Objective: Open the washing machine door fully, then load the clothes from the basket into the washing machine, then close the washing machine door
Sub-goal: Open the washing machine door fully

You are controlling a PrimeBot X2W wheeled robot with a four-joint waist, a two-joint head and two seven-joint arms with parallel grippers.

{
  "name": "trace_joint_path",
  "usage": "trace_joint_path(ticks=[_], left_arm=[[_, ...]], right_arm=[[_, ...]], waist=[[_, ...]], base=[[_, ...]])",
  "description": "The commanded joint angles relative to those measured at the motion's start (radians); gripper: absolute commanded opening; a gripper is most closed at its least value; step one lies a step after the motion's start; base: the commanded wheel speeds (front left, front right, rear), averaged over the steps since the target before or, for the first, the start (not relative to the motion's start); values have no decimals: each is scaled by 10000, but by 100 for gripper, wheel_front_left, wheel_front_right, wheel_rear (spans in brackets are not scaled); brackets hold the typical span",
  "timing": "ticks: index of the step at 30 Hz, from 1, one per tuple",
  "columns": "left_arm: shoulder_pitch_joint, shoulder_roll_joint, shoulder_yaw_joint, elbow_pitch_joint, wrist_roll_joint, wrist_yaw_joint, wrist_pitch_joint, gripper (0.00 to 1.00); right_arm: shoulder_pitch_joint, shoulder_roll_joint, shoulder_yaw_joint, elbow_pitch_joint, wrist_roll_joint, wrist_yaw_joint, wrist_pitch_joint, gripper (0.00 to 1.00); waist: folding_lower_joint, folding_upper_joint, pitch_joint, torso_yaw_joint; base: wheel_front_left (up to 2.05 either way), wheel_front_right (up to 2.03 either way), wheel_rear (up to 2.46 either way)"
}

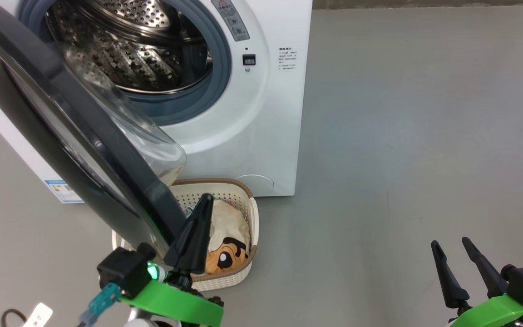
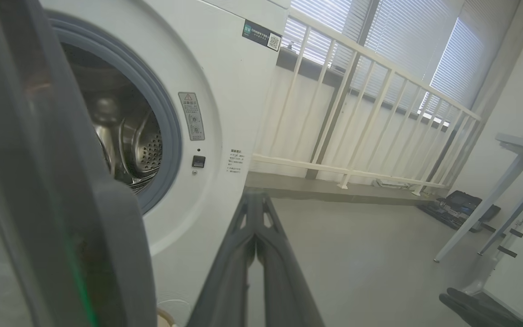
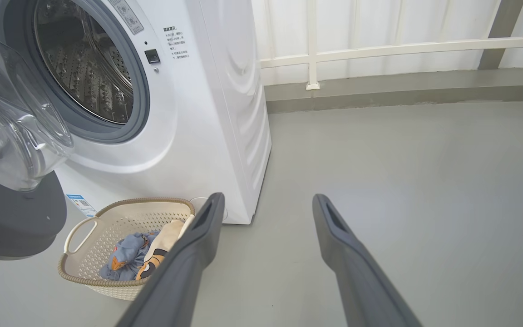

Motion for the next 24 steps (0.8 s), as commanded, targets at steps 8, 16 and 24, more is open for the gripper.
trace_joint_path(ticks=[8,16,24], left_arm=[[-809,30,497,1472,-619,227,-53,0],[-973,29,757,2225,-837,239,-53,0],[-912,29,1129,2437,-890,210,-53,0]], right_arm=[[-258,-82,237,-235,-75,16,-122,100],[-262,-88,245,-292,-92,16,-122,100],[-220,-111,191,-348,-96,16,-122,100]], waist=[[0,0,-66,-28],[0,0,-113,17],[0,0,-147,156]], base=[[0,0,0],[0,0,0],[0,0,0]])
